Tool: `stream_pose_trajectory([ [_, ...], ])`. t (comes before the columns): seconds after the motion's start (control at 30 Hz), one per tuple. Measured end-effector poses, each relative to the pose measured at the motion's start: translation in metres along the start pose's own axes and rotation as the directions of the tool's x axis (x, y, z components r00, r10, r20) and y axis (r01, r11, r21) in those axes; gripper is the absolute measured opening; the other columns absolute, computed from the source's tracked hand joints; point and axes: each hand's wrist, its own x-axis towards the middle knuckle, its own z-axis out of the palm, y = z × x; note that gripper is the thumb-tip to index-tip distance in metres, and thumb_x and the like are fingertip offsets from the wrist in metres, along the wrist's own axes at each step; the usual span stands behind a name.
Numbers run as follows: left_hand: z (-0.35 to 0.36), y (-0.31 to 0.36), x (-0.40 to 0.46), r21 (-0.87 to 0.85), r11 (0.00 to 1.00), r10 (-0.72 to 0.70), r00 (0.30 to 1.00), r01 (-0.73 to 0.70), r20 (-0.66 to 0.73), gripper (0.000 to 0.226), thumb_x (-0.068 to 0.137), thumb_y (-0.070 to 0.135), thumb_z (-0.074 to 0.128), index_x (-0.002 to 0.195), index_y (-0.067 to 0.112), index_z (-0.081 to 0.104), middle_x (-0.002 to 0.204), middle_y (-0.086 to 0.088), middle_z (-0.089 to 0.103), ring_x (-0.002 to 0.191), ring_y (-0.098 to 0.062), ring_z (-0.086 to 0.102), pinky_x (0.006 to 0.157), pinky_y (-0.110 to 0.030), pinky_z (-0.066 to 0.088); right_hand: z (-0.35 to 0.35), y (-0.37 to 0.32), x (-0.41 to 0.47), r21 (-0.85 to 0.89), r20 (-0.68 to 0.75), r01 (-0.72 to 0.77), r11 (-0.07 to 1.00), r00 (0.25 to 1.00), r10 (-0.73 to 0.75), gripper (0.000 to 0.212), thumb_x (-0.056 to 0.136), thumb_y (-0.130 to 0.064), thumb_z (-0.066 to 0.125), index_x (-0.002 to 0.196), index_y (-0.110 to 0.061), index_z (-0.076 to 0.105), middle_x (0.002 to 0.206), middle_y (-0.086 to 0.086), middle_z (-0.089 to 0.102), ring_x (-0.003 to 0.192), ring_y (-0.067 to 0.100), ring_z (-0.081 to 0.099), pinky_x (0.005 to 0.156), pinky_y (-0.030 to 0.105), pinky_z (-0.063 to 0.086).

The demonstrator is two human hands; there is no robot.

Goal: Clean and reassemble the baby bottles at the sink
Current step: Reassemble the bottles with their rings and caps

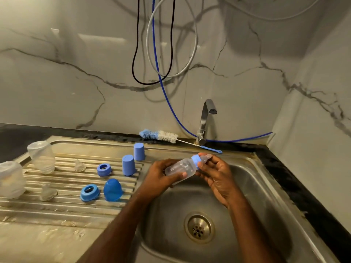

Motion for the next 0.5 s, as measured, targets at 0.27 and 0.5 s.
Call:
stream_pose_trajectory([
  [0.27, 0.015, -0.014, 0.002, 0.287, 0.953, 0.120, 0.991, -0.099, -0.055, 0.067, 0.066, 0.040, 0.092, 0.124, 0.024, 0.064, 0.107, 0.019, 0.063, 0.102, 0.017, 0.056, 0.083, -0.002, 0.043, 0.019, 0.003, -0.002, -0.370, -0.343, -0.158, 0.915, 0.939, 0.023, 0.056, 0.066, -0.064, 0.076, 0.092, -0.014, 0.071, 0.080, 0.004, 0.076, 0.071, 0.018, 0.069, 0.057, 0.029, 0.055],
  [0.5, 0.030, -0.012, 0.002, -0.154, 0.987, -0.044, 0.999, 0.040, -0.024, 0.049, 0.079, 0.048, 0.078, 0.113, 0.013, 0.072, 0.095, -0.008, 0.074, 0.079, -0.023, 0.073, 0.062, -0.035, 0.061, 0.030, 0.000, -0.005, 0.449, -0.104, -0.053, 0.892, 0.988, 0.111, 0.057, 0.090, -0.045, 0.056, 0.139, -0.016, 0.053, 0.134, 0.011, 0.064, 0.123, 0.030, 0.062, 0.100, 0.052, 0.051],
])
